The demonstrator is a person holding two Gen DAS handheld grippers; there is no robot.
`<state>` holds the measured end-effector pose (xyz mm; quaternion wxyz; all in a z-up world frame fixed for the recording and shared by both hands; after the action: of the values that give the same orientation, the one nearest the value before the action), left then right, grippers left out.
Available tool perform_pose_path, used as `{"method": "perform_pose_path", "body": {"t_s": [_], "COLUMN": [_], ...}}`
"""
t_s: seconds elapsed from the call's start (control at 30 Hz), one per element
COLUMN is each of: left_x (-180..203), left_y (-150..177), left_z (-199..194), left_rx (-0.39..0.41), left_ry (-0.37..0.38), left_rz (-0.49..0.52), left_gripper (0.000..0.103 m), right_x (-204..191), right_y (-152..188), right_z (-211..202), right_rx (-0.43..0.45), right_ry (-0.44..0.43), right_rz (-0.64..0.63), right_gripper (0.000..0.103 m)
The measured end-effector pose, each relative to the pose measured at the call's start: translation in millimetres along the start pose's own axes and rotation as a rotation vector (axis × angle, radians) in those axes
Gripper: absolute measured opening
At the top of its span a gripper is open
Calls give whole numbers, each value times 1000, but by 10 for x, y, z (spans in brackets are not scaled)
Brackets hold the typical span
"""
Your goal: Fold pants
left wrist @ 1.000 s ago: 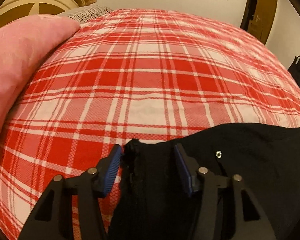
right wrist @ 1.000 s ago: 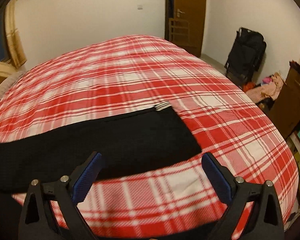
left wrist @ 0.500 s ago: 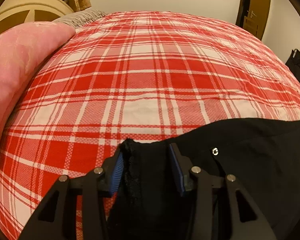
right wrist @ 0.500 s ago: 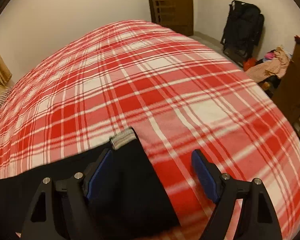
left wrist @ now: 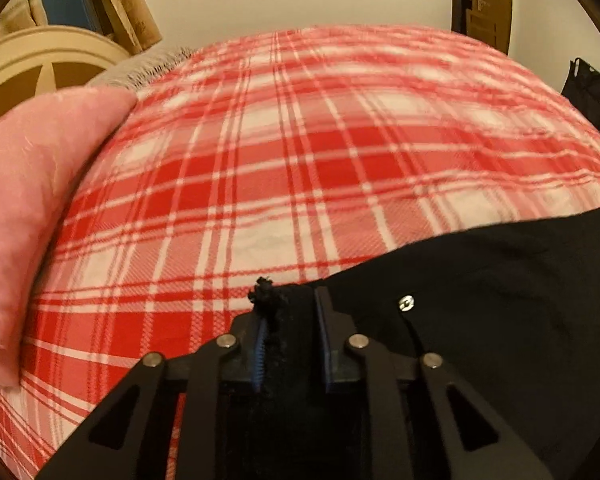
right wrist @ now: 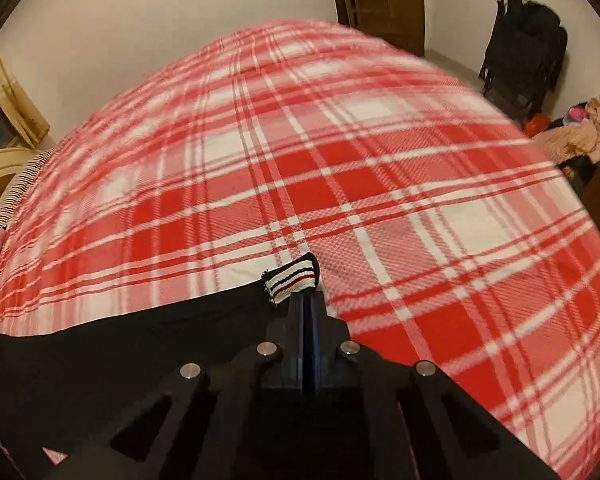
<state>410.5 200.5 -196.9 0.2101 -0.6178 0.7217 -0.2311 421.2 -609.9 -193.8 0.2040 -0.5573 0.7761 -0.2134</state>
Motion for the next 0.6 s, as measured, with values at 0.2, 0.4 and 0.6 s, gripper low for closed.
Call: {"method": "perform_pose_path", "body": {"t_s": [0.2,0.4,0.6], "left_x": [-31,43,210], "left_y": [-133,269,980], "left_z": [-797,-1553,-1601], "left_rx": [189,324,301], "left_ry": [92,155,193], "left_rz": [-17,-8,35], "left_gripper": [21,21,21], "right_x": [70,415,771], "right_y": [134,678,1614], "right_z": [-833,-1507,-1490], "right_rx": [135,206,111], "right_ry": [-54,-84,-51], "right_rz": [8,65,90], "right_gripper": [3,3,3]}}
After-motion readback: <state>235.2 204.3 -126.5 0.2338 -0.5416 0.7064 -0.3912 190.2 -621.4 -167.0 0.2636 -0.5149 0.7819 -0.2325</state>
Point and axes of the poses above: each gripper's, at about its wrist camera, not at the fingertips, and z roughly the way its jaws point, x to its right, y to its underside, the point moved 10 cm from there along z, roughly the way its jaws point, and after that the axes turned 7 degrees about y, right-handed, at the moved point
